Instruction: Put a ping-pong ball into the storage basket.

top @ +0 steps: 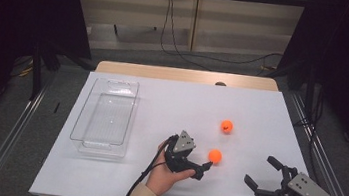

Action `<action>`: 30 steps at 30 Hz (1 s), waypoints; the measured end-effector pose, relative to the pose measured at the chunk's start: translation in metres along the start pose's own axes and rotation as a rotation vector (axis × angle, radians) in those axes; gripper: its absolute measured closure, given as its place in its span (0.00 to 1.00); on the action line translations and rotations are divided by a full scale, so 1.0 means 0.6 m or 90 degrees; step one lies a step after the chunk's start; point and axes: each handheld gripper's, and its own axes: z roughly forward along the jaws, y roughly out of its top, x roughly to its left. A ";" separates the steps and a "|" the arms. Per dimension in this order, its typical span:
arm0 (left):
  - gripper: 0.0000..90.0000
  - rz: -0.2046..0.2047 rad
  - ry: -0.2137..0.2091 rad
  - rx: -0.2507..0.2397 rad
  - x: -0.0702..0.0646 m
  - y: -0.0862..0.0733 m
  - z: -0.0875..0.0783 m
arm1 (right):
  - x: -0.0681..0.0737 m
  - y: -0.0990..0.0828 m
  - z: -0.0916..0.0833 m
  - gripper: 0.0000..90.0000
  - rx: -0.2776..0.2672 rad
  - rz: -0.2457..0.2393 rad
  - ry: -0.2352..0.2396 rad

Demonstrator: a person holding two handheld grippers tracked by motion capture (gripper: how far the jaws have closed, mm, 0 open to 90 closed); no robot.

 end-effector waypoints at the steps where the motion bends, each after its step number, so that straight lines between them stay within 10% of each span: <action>1: 0.03 0.000 0.002 -0.001 0.000 0.000 0.001 | 0.000 0.000 0.000 0.02 0.000 0.000 0.000; 30: 0.03 0.006 -0.012 0.030 -0.003 0.002 0.031 | -0.001 0.000 0.000 0.02 -0.002 0.001 0.001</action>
